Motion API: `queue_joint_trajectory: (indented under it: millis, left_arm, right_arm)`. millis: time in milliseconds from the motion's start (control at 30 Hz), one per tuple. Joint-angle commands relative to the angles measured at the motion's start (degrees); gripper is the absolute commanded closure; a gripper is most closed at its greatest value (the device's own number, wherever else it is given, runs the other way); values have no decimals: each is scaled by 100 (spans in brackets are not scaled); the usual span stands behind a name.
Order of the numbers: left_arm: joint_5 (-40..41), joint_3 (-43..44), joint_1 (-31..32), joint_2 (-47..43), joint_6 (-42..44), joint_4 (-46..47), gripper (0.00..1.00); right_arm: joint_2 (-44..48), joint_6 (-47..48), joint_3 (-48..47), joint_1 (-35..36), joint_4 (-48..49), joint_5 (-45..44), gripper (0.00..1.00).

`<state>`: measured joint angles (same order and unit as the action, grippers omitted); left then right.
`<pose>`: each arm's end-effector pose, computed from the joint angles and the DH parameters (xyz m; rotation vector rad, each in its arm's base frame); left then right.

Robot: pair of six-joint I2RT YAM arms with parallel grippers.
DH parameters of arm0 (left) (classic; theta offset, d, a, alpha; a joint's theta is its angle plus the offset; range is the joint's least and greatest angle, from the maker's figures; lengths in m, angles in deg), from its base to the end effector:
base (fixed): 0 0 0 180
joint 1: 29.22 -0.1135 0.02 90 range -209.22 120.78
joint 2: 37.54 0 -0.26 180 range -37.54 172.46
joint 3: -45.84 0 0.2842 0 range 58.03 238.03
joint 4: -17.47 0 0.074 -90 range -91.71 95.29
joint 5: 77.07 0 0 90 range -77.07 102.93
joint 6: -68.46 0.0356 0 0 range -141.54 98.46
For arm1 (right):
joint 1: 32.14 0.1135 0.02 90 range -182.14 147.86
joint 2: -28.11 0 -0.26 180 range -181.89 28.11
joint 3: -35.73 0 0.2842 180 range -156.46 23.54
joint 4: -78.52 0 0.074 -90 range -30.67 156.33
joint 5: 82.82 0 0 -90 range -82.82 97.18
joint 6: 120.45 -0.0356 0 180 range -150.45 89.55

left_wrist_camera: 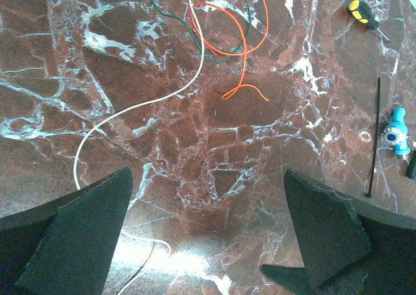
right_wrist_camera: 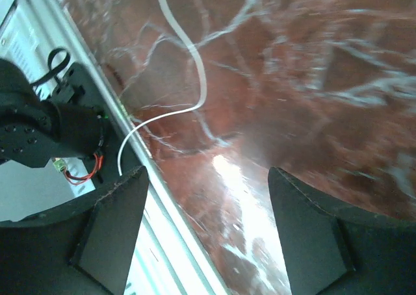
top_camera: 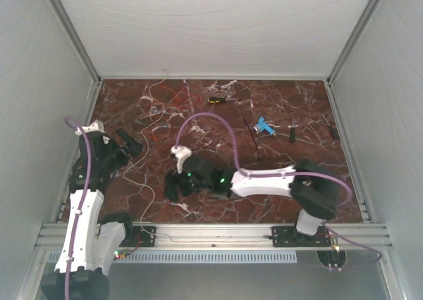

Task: Zip-tie the wires
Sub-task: Place the ribbon at the center of the board, then untie the cable at the center of the board.

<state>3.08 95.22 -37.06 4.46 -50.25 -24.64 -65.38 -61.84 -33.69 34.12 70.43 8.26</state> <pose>0.1972 0.0210 0.2618 -0.5933 2.1120 -0.3935 0.1556 0.3555 0.1988 -0.7034 2.1997 0.9747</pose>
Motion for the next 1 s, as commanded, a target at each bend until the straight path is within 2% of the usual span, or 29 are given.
queue_joint_trajectory:
  millis: [0,133,400,433,567,633,767,867,967]
  left_arm:
    - [266,216,-3,-206,-21,60,0]
    - [343,133,1,-422,16,145,0]
    - [291,142,-13,-403,23,145,0]
    - [295,140,-9,-419,25,146,0]
    - [297,131,-10,-447,32,163,0]
    - [300,131,-8,-437,32,163,0]
    - [231,160,-11,-378,72,192,0]
    - [-85,321,-16,-263,84,130,0]
    - [-593,437,-10,-125,115,282,0]
  right_arm:
    - [-987,74,-220,501,2146,-319,29]
    - [-1912,97,-587,703,2628,-279,30]
    - [-2982,23,-1347,821,3049,-435,38]
    - [-3071,20,-1418,826,3078,-515,42]
    - [-3254,135,-1575,827,3067,-614,88]
    - [-3076,236,-1504,810,2899,-701,100]
    - [-2084,727,-1296,659,1912,-656,100]
    - [-1182,1485,-1494,491,625,-313,100]
    - [-525,2259,-2154,389,-945,-361,100]
